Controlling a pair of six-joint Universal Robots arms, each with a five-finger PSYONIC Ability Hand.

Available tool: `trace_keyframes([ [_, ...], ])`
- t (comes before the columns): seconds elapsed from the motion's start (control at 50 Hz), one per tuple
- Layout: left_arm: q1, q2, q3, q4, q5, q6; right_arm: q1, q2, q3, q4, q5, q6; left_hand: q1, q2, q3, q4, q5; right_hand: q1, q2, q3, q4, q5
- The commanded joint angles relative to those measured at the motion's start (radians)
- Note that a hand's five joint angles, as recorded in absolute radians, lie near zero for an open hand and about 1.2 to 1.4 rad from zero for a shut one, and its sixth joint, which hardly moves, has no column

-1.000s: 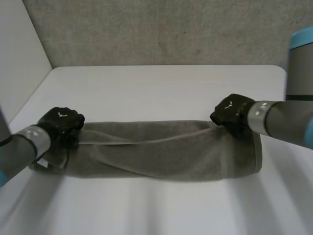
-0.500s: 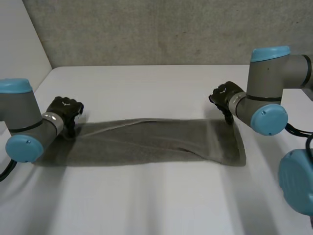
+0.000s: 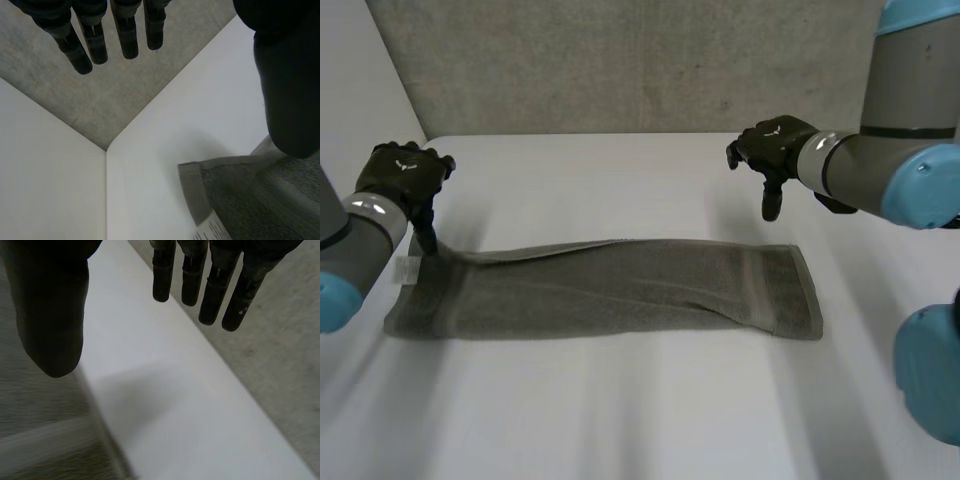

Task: Fold the towel.

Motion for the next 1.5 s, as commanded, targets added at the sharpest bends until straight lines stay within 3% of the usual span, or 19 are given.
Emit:
trace_keyframes([
  [0.02,-0.004,0.135,-0.218,0.097,0.018,0.004,-0.034,-0.153,0.255,0.006,-0.017,0.035,-0.053,-0.050,-0.041,-0.056,-0.199,0.028,0.009,0.009,0.010,0.002],
  [0.16,-0.002,0.189,-0.328,0.169,0.079,0.003,-0.035,-0.280,0.475,-0.116,-0.004,0.030,-0.056,-0.053,-0.044,-0.059,-0.202,0.010,-0.008,-0.009,-0.007,-0.016],
  [0.3,-0.001,0.211,-0.368,0.174,0.083,-0.004,-0.037,-0.415,0.742,-0.251,0.003,0.027,-0.062,-0.059,-0.050,-0.065,-0.208,-0.004,-0.023,-0.024,-0.022,-0.031],
  [0.5,0.002,0.277,-0.469,0.208,0.089,-0.063,-0.041,-0.648,1.304,-0.558,0.008,0.007,-0.065,-0.062,-0.053,-0.068,-0.211,0.010,-0.009,-0.009,-0.008,-0.016],
  [0.72,0.002,0.277,-0.553,0.337,0.087,-0.080,-0.055,-0.741,1.673,-0.884,0.040,-0.036,-0.065,-0.062,-0.053,-0.068,-0.211,0.025,0.006,0.006,0.007,-0.001],
  [0.88,0.001,0.266,-0.552,0.343,0.087,-0.103,-0.055,-0.692,1.751,-1.083,0.091,-0.088,-0.068,-0.065,-0.056,-0.071,-0.214,0.069,0.050,0.050,0.051,0.043],
  [1.0,0.004,0.264,-0.553,0.343,0.087,-0.128,-0.069,-0.612,1.738,-1.098,0.114,-0.135,-0.068,-0.065,-0.056,-0.071,-0.214,0.122,0.103,0.103,0.104,0.095],
  [1.06,0.005,0.263,-0.553,0.343,0.087,-0.132,-0.087,-0.587,1.728,-1.106,0.120,-0.151,-0.068,-0.065,-0.056,-0.071,-0.214,0.245,0.226,0.226,0.227,0.219],
  [1.1,0.005,0.261,-0.553,0.343,0.087,-0.132,-0.098,-0.566,1.710,-1.106,0.120,-0.151,-0.070,-0.068,-0.059,-0.074,-0.217,0.470,0.451,0.451,0.452,0.444],
  [1.16,0.005,0.261,-0.553,0.344,0.087,-0.132,-0.101,-0.549,1.699,-1.106,0.121,-0.151,-0.070,-0.068,-0.059,-0.074,-0.217,0.545,0.526,0.525,0.527,0.518],
  [1.2,0.005,0.261,-0.553,0.344,0.087,-0.132,-0.116,-0.532,1.679,-1.106,0.128,-0.149,-0.073,-0.071,-0.062,-0.077,-0.220,0.988,0.969,0.969,0.970,0.962],
  [1.38,0.007,0.261,-0.553,0.344,0.089,-0.132,-0.228,-0.616,1.656,-1.093,0.183,-0.151,-0.079,-0.077,-0.068,-0.083,-0.226,1.019,1.000,1.000,1.001,0.993],
  [1.5,0.010,0.261,-0.552,0.344,0.089,-0.132,-0.402,-0.736,1.641,-1.090,0.178,-0.218,-0.079,-0.077,-0.068,-0.083,-0.226,1.019,1.000,1.000,1.001,0.993],
])
